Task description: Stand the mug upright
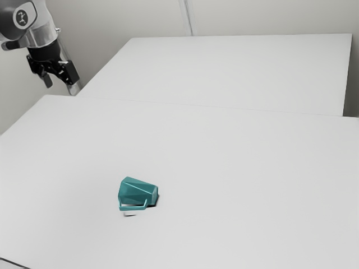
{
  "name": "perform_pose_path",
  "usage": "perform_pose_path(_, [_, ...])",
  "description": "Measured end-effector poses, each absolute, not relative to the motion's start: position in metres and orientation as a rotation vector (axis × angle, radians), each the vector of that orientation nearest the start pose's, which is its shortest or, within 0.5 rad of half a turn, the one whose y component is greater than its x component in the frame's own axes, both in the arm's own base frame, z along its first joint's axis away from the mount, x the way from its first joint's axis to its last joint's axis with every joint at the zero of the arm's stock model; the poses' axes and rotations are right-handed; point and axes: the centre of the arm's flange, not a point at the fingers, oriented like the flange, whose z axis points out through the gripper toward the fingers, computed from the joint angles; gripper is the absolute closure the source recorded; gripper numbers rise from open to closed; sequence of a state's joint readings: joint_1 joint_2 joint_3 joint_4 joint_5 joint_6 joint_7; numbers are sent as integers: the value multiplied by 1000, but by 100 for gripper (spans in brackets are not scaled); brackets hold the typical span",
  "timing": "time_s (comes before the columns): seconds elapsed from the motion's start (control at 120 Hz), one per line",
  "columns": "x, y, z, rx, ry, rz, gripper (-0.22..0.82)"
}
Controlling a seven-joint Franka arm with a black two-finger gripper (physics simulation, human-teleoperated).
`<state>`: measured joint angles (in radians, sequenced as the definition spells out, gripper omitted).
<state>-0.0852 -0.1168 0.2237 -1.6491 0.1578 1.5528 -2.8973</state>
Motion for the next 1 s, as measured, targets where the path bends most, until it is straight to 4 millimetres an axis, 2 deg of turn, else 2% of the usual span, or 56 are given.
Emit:
perform_pose_path(0.208, [504,95,636,167,3156,193,0])
perform_pose_path(0.242, [503,93,634,168,3153,163,0])
perform_pose_path(0.308, [500,86,618,174,3172,49,0])
perform_pose_path(0.375, [491,86,592,135,3192,-121,0])
perform_pose_path(0.475, [475,101,553,0,3201,-390,0])
perform_pose_path(0.558, [460,117,512,-143,3209,-591,0])
perform_pose_path(0.775, [431,125,414,-420,3218,-915,0])
perform_pose_path(0.9, [433,132,371,-566,3198,-1014,0])
perform_pose_path(1.0, [441,133,348,-652,3167,-1073,0])
